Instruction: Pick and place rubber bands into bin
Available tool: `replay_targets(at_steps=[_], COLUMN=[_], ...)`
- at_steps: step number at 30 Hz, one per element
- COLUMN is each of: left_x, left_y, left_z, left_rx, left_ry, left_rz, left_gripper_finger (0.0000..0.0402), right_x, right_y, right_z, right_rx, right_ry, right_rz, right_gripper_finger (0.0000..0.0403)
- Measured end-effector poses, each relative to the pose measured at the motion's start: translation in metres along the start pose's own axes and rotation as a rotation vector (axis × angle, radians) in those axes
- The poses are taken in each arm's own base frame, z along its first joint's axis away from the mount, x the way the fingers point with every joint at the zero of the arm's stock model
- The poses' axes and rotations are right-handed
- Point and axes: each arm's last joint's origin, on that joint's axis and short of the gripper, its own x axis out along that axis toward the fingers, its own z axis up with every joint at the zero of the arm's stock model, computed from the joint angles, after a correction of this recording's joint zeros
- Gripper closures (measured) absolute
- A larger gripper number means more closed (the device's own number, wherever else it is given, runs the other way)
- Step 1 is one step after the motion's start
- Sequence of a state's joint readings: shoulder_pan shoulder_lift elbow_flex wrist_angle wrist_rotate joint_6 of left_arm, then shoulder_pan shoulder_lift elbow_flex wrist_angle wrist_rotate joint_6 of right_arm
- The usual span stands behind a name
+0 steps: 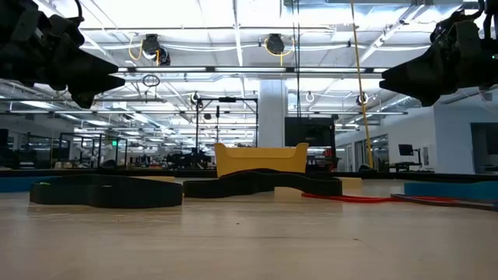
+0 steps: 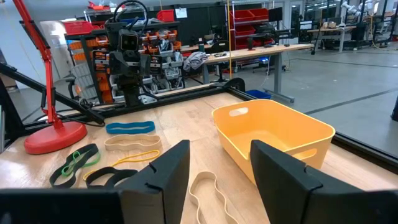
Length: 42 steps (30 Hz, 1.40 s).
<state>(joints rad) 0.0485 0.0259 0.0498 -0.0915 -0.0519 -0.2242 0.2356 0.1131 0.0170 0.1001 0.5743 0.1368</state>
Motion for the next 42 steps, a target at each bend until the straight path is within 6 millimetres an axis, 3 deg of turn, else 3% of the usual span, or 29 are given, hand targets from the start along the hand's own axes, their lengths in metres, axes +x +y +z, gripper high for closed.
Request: replay_targets(at_steps=[22,28,34,42], left_x=[0.0,0.0,0.0001,0.0], left_y=[0.0,0.0,-0.0001,-0.0016], left_z=[0.0,0.0,0.0007,0.0071], left_rx=[0.0,0.0,-0.001,-0.005], left_ry=[0.0,0.0,-0.011,-0.084], left_rz=[0.0,0.0,-0.002,-0.018], left_gripper_finger=[0.0227,0.0227,0.0227,0.0227], right_x=[0.0,0.0,0.0,0.0021], right_y=[0.0,0.0,-0.0001,0.0003], right_z=[0.0,0.0,0.0001,-0.0014], right_rx=[-0.018,0.106,0.108,-0.064], right_ry=[0.0,0.0,-0.001,0.018], right_rz=[0.0,0.0,-0.002,-0.032], right_gripper_finger=[0.0239,0.0239,0.0237,0.0241])
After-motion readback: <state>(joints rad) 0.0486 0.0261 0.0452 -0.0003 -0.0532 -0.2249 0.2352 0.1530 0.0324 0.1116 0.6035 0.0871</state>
